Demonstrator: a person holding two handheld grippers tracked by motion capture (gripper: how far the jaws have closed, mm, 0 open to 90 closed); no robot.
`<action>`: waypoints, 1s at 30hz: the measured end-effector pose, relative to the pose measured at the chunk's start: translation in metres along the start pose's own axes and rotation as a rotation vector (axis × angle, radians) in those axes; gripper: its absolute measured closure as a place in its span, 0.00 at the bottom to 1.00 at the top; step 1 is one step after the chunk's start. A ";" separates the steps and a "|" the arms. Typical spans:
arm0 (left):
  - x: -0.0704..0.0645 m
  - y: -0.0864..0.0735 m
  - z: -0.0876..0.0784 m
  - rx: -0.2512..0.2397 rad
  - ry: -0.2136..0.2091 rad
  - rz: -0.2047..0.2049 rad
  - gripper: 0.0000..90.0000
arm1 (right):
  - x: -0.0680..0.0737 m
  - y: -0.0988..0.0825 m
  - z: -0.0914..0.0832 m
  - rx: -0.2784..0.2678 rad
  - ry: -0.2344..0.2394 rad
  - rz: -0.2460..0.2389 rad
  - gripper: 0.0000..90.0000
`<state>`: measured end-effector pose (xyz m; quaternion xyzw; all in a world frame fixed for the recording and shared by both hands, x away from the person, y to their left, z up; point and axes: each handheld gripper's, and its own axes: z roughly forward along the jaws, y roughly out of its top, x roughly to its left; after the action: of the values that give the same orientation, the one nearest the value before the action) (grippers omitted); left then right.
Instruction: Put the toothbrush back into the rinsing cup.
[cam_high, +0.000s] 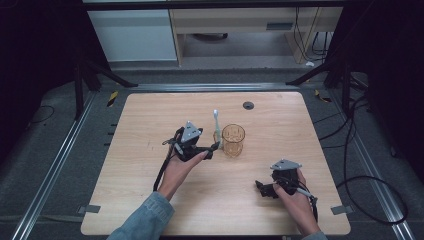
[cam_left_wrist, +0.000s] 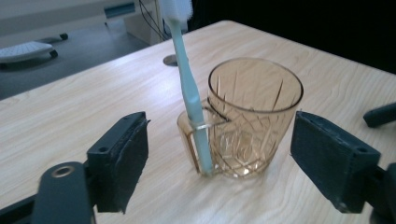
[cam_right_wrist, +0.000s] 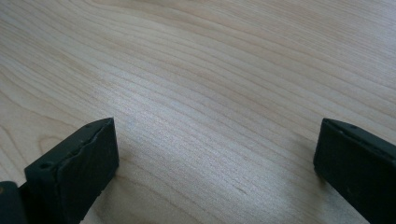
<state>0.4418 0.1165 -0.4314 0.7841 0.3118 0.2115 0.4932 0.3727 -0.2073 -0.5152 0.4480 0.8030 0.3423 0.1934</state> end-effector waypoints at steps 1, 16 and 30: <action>0.000 0.000 -0.001 0.010 -0.002 0.002 0.18 | 0.000 0.000 0.000 0.000 0.000 0.000 0.00; 0.013 -0.003 -0.018 0.109 -0.001 -0.018 0.13 | 0.000 0.000 0.000 0.000 0.000 0.000 0.00; 0.026 0.001 -0.034 0.199 0.021 -0.003 0.12 | 0.000 0.000 0.000 0.000 0.000 0.001 0.00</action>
<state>0.4391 0.1564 -0.4159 0.8264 0.3378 0.1869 0.4099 0.3727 -0.2072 -0.5152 0.4484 0.8027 0.3424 0.1935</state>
